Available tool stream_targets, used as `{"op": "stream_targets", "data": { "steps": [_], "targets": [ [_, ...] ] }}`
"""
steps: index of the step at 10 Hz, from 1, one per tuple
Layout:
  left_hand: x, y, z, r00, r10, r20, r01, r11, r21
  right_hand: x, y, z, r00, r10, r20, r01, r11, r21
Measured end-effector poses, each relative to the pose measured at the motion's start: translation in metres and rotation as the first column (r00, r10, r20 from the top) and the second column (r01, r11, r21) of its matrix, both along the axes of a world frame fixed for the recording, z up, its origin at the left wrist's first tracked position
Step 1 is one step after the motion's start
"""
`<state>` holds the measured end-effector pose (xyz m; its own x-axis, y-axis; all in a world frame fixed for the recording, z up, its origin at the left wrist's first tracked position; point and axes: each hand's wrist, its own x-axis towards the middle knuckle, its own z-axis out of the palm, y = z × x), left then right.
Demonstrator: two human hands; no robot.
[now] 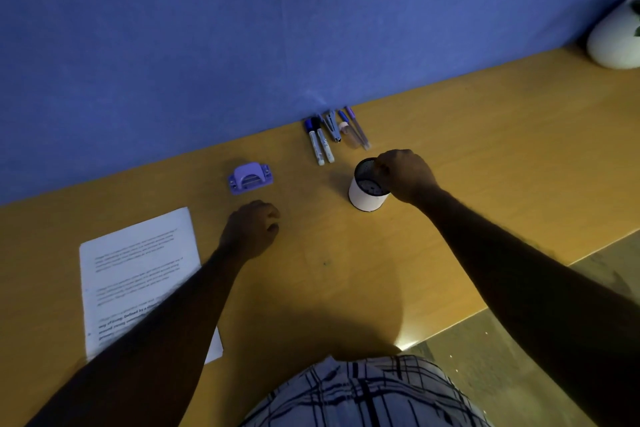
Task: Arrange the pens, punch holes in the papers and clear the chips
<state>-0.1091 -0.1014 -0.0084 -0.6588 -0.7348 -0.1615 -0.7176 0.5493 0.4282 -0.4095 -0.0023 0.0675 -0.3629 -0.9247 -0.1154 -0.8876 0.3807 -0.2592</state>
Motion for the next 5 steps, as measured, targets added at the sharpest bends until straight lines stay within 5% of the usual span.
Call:
{"op": "stream_targets", "data": {
  "steps": [5],
  "targets": [
    [0.004, 0.001, 0.004, 0.999, 0.023, -0.027, -0.023, 1.000, 0.008, 0.007, 0.000, 0.008, 0.997, 0.028, 0.077, -0.021, 0.995, -0.093]
  ]
}}
